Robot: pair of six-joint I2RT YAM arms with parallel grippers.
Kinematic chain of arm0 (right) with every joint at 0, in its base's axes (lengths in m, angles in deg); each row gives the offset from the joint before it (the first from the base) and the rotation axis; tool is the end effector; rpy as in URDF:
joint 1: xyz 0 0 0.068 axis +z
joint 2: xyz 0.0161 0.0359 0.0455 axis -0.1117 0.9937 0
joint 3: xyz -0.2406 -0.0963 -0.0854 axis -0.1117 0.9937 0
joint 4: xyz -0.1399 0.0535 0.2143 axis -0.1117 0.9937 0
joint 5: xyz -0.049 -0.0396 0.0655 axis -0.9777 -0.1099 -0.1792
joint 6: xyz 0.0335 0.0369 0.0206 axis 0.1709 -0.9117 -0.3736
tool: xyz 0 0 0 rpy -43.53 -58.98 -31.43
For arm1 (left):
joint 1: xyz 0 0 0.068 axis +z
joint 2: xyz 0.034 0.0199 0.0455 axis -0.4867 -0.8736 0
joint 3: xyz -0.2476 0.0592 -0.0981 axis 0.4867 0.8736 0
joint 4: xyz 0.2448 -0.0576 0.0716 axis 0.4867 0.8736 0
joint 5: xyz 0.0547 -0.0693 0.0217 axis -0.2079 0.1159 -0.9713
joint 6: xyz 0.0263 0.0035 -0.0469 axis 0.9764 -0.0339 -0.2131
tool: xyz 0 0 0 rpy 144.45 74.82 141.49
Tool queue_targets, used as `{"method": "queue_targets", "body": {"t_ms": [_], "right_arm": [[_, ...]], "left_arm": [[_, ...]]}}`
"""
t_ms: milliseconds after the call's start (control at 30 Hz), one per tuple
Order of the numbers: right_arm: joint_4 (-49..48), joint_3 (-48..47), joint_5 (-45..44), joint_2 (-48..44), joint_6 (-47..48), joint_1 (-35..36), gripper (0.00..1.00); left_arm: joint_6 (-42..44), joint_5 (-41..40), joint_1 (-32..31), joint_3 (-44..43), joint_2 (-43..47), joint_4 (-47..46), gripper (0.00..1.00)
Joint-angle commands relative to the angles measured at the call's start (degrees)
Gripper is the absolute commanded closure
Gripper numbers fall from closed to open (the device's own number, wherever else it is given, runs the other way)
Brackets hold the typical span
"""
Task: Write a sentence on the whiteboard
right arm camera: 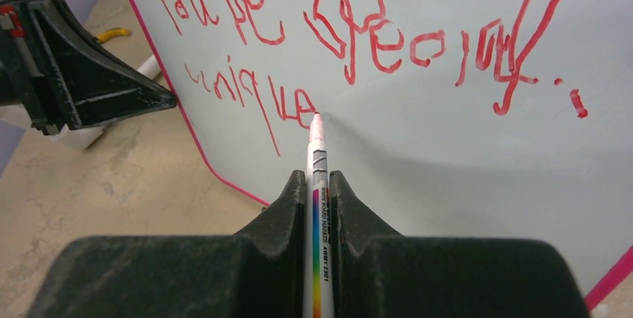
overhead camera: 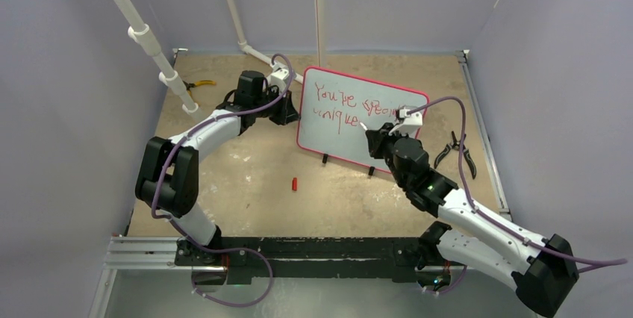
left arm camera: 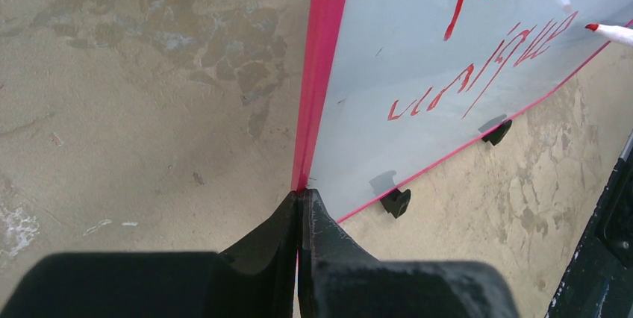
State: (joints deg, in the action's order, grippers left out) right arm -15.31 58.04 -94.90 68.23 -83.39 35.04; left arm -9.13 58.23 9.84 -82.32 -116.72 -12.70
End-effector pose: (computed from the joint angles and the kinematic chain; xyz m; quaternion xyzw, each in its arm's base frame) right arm 0.1632 0.1223 0.2749 0.0552 0.7610 0.1994 0.6149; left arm 0.3407 -0.1390 0.2385 0.2205 0.8355 -0.3351 0.3755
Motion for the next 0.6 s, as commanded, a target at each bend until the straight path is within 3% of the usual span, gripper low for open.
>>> {"method": "queue_targets", "body": {"t_ms": [0,567], "right_arm": [[1.8,0.7,-1.4,-0.7,-0.3,-0.2,1.00],[2.3,0.7,-3.6,0.0,-0.6,-0.2,1.00]], "left_arm": [[0.1,0.6,-0.3,-0.8,2.3,-1.9,1.00],[0.2,0.5,-0.3,-0.8,2.0,-1.9,1.00]]}}
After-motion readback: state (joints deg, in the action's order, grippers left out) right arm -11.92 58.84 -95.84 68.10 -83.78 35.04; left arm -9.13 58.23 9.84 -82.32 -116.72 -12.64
